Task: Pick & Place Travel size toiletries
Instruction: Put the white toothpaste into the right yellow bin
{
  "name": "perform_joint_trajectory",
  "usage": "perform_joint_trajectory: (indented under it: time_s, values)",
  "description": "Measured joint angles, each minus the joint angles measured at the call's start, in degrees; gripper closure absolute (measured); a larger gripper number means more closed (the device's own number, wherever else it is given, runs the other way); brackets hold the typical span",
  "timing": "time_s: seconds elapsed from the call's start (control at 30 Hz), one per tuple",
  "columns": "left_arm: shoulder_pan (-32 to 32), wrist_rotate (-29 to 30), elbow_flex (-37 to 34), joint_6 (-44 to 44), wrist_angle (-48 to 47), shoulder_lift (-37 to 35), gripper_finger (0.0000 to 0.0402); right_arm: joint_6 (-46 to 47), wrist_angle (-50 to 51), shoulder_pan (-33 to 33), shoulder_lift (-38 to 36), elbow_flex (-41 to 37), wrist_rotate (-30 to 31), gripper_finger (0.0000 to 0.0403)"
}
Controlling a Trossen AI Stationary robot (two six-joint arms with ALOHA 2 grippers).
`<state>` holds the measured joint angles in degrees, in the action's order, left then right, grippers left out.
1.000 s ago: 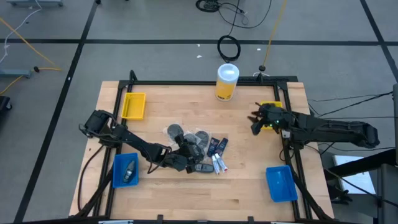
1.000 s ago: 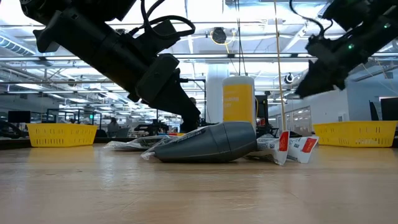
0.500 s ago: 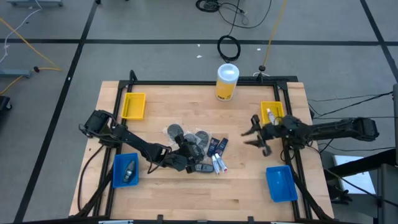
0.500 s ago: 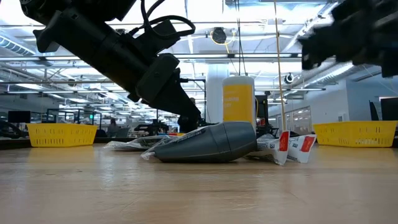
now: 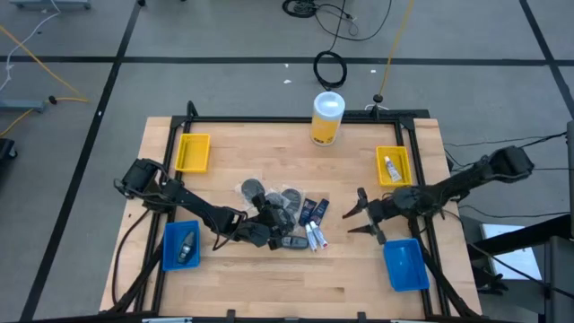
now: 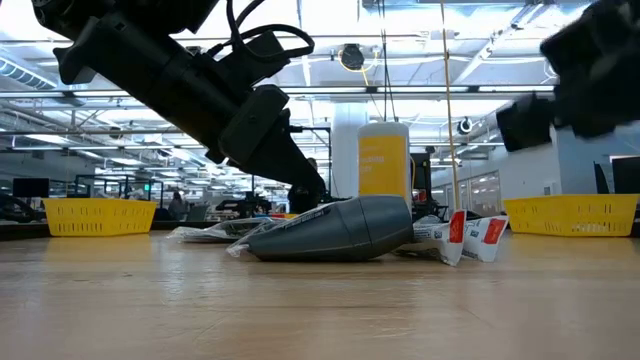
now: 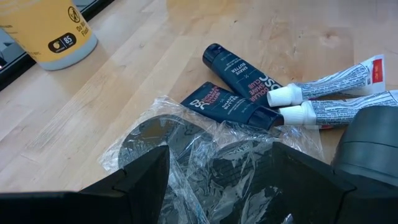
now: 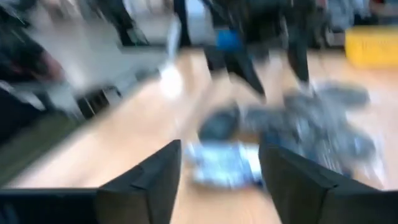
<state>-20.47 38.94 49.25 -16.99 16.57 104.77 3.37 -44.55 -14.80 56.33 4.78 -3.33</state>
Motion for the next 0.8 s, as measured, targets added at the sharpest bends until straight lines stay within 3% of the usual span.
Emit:
perform_joint_trajectory:
  time_s: [0.2,0.37,0.6,0.8]
  values:
    - [0.00,0.02,0.02,-0.09,0.03,0.00,0.0124,-1.59,8.56,-4.10,11.24,9.87,11.35,0.0135]
    - [0.00,0.00,0.02,-0.25,0.00,0.00,0.0124,5.15,11.99,-5.62,19.32,18.27,12.20,0.0134]
    - [0.00,0.00,0.02,-0.29,-0.02,0.00,0.0124,14.63,27.79,-7.74,28.56,30.88,12.74,0.0153]
    - [0.00,-0.02,0.02,-0.35,-0.04,0.00,0.0124,17.66,34.24,-7.81,34.94,36.37,15.52,0.0165]
